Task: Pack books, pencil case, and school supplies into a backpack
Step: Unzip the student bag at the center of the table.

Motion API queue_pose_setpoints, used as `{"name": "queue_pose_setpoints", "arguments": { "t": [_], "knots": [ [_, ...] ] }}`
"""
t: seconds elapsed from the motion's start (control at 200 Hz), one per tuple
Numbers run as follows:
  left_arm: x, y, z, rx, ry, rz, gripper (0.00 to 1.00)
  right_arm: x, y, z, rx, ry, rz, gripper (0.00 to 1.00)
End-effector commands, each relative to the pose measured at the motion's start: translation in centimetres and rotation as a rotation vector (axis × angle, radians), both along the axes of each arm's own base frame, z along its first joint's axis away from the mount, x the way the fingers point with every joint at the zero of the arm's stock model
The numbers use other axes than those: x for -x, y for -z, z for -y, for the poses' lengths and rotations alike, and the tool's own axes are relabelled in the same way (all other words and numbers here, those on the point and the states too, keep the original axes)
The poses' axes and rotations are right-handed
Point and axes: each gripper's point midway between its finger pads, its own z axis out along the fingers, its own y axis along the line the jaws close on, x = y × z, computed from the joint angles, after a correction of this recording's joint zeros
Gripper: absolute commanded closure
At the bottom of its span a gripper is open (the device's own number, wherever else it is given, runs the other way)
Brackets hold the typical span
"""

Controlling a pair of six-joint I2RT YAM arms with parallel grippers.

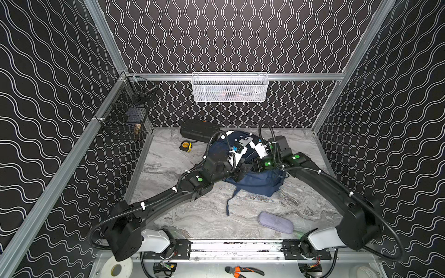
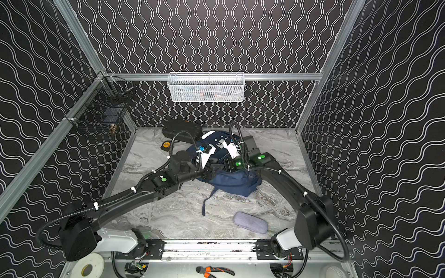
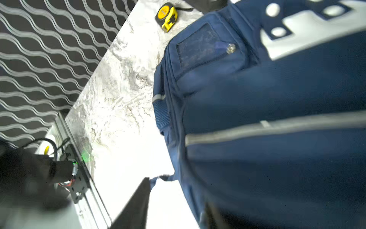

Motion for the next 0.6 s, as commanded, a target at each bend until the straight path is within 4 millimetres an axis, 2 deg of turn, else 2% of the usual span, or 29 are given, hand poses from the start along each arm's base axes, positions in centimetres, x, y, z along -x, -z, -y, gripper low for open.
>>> {"name": "queue_pose_setpoints", "arguments": {
  "t": [0.0, 0.1, 0.23, 0.285, 0.325, 0.41, 0.475, 0.591],
  "knots": [
    [1.5, 0.6, 0.1, -0.058, 0.087, 0.054, 0.43, 1.7, 0.2, 2.6, -0.004, 0.168, -0.072, 0.42],
    [3.5, 1.0, 0.8, -0.095, 0.204, 0.105, 0.36, 4.0, 0.8, 5.7, 0.014, 0.334, -0.144, 0.37],
    [7.1, 2.4, 3.3, -0.171, 0.374, 0.159, 0.25, 6.3, 1.9, 10.7, 0.12, 0.597, -0.252, 0.27],
    [9.3, 3.2, 4.8, -0.206, 0.463, 0.182, 0.17, 7.7, 2.5, 12.1, 0.191, 0.634, -0.319, 0.26],
    [11.1, 3.9, 5.8, -0.23, 0.531, 0.206, 0.02, 8.6, 2.7, 12.7, 0.239, 0.639, -0.363, 0.25],
    [15.6, 5.9, 7.9, -0.276, 0.691, 0.269, 0.01, 9.8, 2.8, 13.5, 0.297, 0.634, -0.396, 0.25],
    [18.0, 7.8, 9.3, -0.326, 0.772, 0.291, 0.01, 10.1, 2.0, 14.4, 0.292, 0.664, -0.358, 0.25],
    [20.9, 11.5, 11.1, -0.417, 0.85, 0.317, 0.01, 10.0, -0.8, 16.0, 0.214, 0.752, -0.225, 0.24]
  ]
}}
